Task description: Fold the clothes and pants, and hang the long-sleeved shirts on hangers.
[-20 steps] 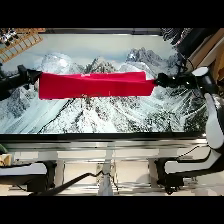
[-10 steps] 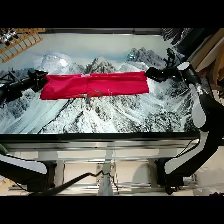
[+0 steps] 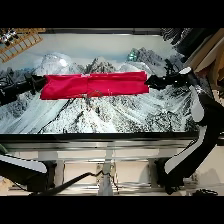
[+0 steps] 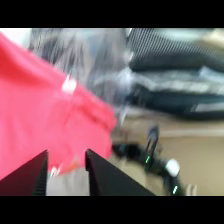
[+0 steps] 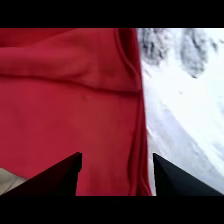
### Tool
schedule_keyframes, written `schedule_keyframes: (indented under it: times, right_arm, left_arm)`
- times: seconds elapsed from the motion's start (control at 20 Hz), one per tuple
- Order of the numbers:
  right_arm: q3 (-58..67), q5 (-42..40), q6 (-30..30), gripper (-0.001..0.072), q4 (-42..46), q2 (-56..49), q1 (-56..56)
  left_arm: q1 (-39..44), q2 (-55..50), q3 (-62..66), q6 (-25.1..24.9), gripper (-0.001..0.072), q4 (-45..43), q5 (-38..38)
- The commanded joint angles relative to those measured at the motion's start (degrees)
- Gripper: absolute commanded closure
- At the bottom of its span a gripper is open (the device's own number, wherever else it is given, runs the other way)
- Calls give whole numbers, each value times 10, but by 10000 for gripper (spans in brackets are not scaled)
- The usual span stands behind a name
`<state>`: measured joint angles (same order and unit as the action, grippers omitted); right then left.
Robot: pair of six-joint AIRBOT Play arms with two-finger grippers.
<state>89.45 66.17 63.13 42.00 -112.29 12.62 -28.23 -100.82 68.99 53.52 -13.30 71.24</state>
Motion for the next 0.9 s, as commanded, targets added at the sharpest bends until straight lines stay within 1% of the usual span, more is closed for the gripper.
schedule_keyframes:
  times: [0.0, 0.05, 0.1, 0.15, 0.2, 0.25, 0.3, 0.35, 0.4, 0.45, 0.5, 0.55, 0.6, 0.65, 0.75, 0.8, 0.85]
  right_arm:
    - [29, 47, -29, 300, -17, -38, -29]
    - [42, 54, -29, 523, -7, -41, -37]
    - [54, 52, -21, 699, 20, -36, -41]
    - [61, 50, -1, 700, 64, -24, -40]
    - [62, 50, 35, 701, 137, -1, -36]
    - [62, 62, 74, 701, 223, 27, -28]
    - [62, 82, 105, 701, 288, 56, -19]
    - [62, 102, 125, 702, 333, 86, -5]
    - [62, 120, 141, 702, 354, 121, 14]
    - [62, 129, 154, 702, 358, 157, 32]
    - [62, 129, 168, 703, 356, 189, 44]
    - [62, 125, 182, 703, 351, 223, 49]
    - [63, 124, 188, 703, 327, 249, 44]
    - [63, 124, 188, 704, 286, 271, 28]
    - [63, 113, 210, 704, 226, 289, -35]
    - [63, 95, 234, 704, 218, 287, -88]
    - [63, 61, 263, 704, 228, 280, -150]
  left_arm:
    - [36, 0, 1, -28, 542, -50, 8]
    - [51, 0, 1, -30, 549, -54, -4]
    - [66, 1, 2, -30, 592, -56, -16]
    - [80, 3, 3, -30, 674, -60, -22]
    - [96, 8, 5, -30, 700, -73, -28]
    - [115, 16, 5, -30, 700, -100, -37]
    - [137, 23, 5, -19, 700, -144, -52]
    - [159, 28, 5, 9, 700, -198, -74]
    - [182, 29, 5, 42, 700, -255, -96]
    - [203, 29, 5, 63, 700, -295, -111]
    - [227, 29, 5, 70, 700, -316, -123]
    - [249, 29, 5, 70, 700, -317, -137]
    - [273, 28, 5, 70, 701, -317, -165]
    - [293, 28, 5, 70, 700, -317, -199]
    - [323, 28, 5, 70, 701, -317, -244]
    - [328, 28, 5, 70, 700, -317, -245]
    - [329, 30, 5, 70, 700, -317, -235]
